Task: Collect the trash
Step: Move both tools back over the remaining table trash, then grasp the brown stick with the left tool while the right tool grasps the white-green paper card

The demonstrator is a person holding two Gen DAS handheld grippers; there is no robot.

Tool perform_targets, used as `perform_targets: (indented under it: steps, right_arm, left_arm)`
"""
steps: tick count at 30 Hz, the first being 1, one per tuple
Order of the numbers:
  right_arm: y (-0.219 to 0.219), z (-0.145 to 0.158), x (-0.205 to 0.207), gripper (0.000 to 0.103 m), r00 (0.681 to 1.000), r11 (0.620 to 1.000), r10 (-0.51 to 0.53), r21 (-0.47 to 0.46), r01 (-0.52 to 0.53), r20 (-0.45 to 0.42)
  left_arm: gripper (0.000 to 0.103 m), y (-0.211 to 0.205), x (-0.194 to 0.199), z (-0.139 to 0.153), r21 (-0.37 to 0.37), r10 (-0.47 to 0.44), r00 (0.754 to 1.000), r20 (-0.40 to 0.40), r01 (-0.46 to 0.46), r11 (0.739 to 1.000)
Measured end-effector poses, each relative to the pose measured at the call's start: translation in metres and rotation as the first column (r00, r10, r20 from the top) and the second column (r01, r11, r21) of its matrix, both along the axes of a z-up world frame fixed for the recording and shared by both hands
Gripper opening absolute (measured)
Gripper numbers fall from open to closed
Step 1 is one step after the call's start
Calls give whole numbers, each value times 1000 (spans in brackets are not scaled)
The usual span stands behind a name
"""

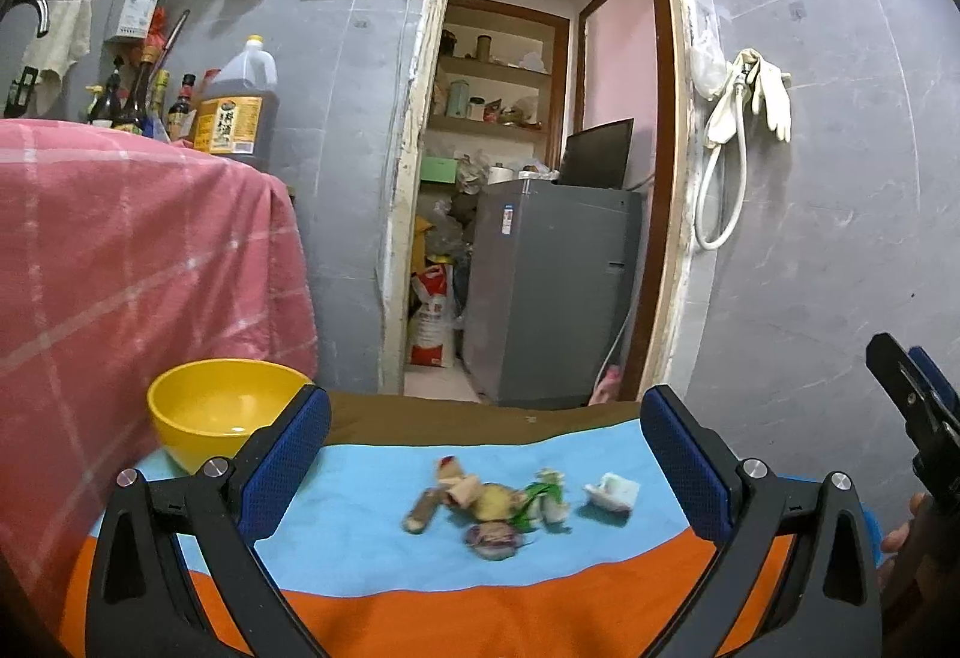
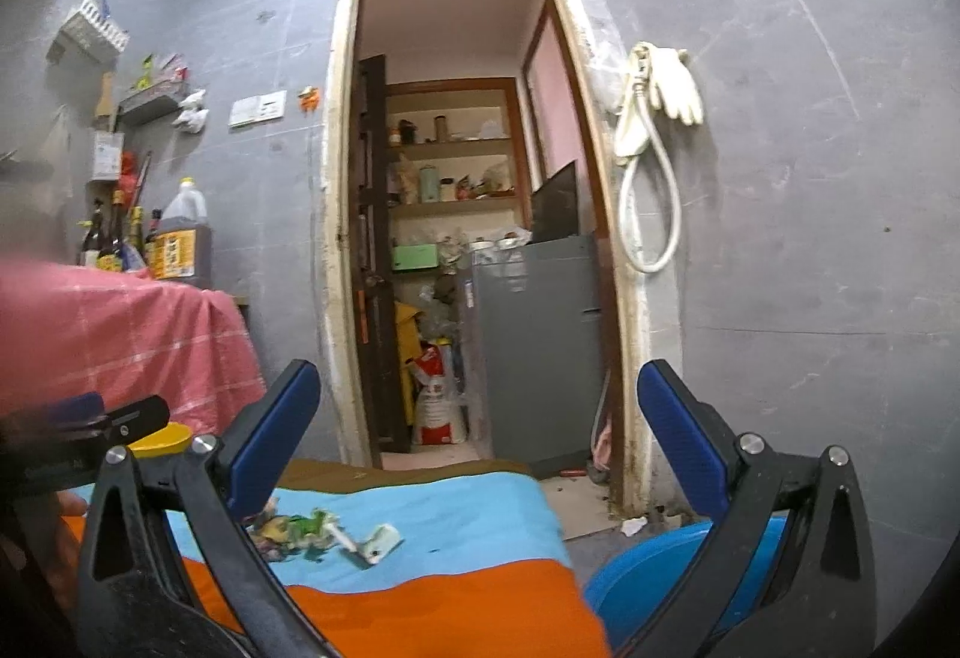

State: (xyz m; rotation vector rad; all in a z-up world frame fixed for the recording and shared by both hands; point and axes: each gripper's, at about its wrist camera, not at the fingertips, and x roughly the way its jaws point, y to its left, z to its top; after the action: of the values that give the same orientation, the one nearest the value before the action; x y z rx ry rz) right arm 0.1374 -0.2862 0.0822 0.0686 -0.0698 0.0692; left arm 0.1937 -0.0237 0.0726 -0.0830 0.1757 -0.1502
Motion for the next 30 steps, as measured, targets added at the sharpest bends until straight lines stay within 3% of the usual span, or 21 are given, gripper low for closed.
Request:
perform_targets:
  steps: [9, 17, 26, 30]
  right_arm:
    - [33, -10, 13, 103, 996, 994, 74, -76, -78, -54]
    - [54, -26, 36, 103, 974, 978, 132, -137, -158, -186]
    - [65, -42, 65, 103, 927, 971, 118, -155, -183, -355]
    - [61, -51, 81, 103, 885, 973, 125, -120, -198, -449]
  left_arm:
    - [101, 18, -2, -13, 31, -15, 1000, -19, 15, 999]
    - [101, 30, 20, -25, 40, -27, 990, -142, 33, 999]
    - [101, 34, 48, -41, 72, 25, 951, -308, -3, 997]
    - [101, 31, 61, -48, 89, 31, 925, -378, 3, 996]
